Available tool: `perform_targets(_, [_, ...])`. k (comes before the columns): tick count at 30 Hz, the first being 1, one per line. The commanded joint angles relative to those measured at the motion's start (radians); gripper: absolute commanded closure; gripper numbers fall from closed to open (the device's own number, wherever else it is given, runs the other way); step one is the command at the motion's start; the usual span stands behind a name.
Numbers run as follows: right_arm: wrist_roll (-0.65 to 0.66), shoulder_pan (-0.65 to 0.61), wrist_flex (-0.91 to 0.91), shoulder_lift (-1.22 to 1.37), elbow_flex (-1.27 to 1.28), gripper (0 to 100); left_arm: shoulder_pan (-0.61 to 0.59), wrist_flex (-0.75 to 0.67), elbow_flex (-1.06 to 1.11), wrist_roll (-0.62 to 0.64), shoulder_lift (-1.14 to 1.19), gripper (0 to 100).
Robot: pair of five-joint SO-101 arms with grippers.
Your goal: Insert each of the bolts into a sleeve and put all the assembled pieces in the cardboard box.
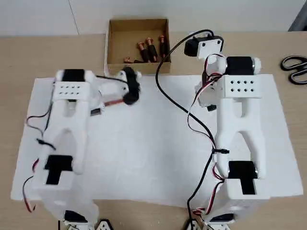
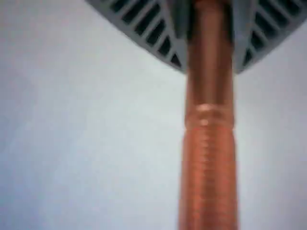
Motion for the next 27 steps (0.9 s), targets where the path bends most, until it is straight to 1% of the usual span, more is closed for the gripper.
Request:
perform_targets(1, [-0.011, 0.008, -0.004, -0.051, -0.003, 99.3, 0.038, -0.029, -0.015, -0.064, 0.021, 99])
perform_targets(5, [-0.011, 0.008, -0.004, -0.051, -0.003, 99.2, 0.058, -0.061, -0.030, -0.133, 0.057, 99])
perform_targets(8, [-0.011, 0.008, -0.004, -0.051, -0.003, 99.2, 0.058, -0.026, -0.035, -0.181, 0.074, 99])
perform_targets(12, [-0.012, 0.008, -0.004, -0.050, -0.003, 99.2, 0.057, -0.020, -0.054, -0.190, 0.094, 97])
perform_targets(17, [-0.012, 0.007, -0.005, -0.035, -0.005, 99.1, 0.054, -0.015, -0.111, -0.091, 0.121, 88])
perform_targets(24, [-0.012, 0.007, -0.013, 0.005, -0.009, 99.2, 0.052, -0.014, -0.133, -0.066, 0.115, 86])
perform_targets(26, [-0.012, 0.007, -0.018, 0.005, -0.009, 99.1, 0.054, -0.014, -0.160, 0.003, 0.115, 87])
perform_targets(27, [-0.012, 0.007, -0.019, 0.005, -0.009, 99.1, 0.055, -0.014, -0.188, 0.087, 0.115, 87])
